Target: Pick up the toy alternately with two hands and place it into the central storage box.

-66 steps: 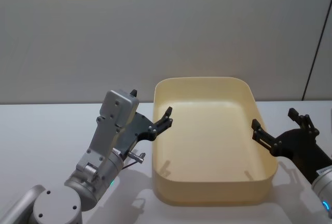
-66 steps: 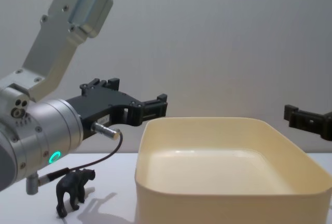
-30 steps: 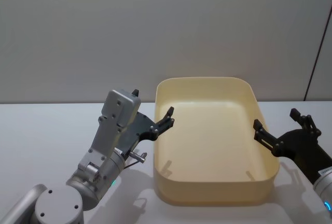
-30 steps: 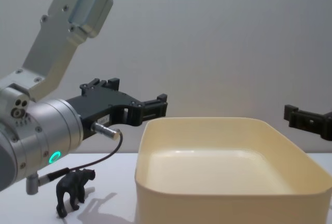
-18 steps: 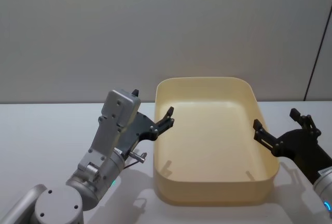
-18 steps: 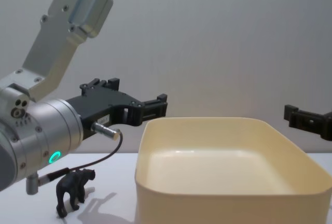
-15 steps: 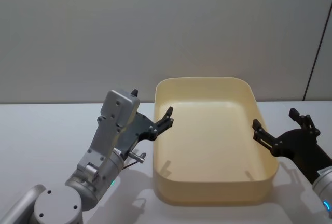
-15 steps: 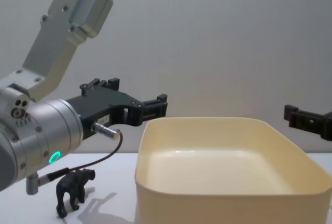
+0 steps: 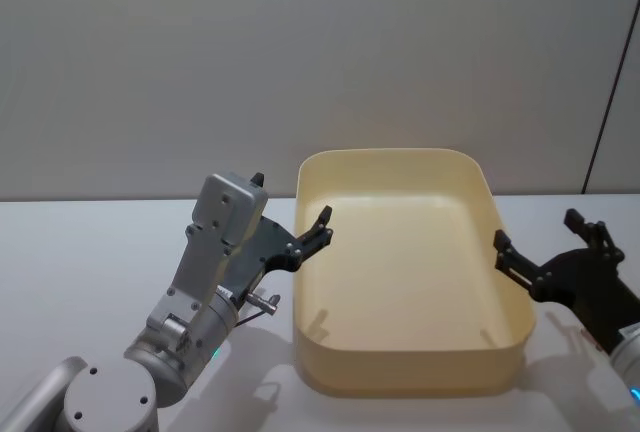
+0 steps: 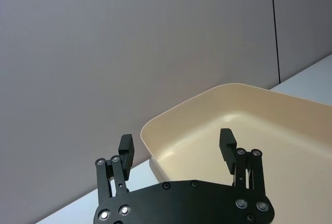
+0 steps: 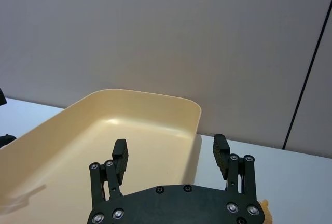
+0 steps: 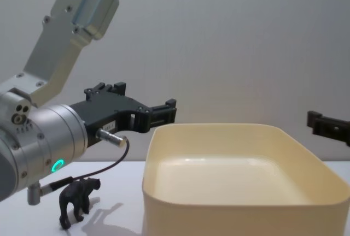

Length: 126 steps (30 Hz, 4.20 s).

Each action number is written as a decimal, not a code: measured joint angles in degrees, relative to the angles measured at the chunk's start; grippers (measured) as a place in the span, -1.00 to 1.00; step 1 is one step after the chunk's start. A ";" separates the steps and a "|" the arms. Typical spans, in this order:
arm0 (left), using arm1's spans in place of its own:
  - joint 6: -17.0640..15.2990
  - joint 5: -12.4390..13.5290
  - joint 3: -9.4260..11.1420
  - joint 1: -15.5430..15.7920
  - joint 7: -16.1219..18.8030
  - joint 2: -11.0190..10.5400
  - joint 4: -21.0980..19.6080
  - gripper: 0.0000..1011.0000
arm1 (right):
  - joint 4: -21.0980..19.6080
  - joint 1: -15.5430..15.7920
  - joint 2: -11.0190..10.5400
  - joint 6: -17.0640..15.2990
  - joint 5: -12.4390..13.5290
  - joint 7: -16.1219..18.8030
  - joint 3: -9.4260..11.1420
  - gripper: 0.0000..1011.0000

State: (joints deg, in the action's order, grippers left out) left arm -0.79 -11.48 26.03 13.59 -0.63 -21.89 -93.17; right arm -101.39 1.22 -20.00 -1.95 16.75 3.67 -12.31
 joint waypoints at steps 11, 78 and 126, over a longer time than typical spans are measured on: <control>0.00 0.00 0.00 0.00 0.00 0.00 0.00 0.98 | -3.08 3.84 -3.27 0.07 1.86 -3.08 2.46 0.98; 0.00 0.00 0.00 0.00 0.00 0.00 0.00 0.98 | 9.80 -0.62 -0.34 -9.70 0.90 -5.05 3.07 -0.25; 0.00 0.00 0.00 0.00 0.00 0.00 0.00 0.98 | 12.98 -14.98 8.95 -3.31 -5.22 8.06 -1.31 0.27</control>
State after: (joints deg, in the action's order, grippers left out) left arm -0.79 -11.48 26.03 13.59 -0.62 -21.90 -93.18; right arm -88.41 -13.77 -11.04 -5.26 11.54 11.73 -13.62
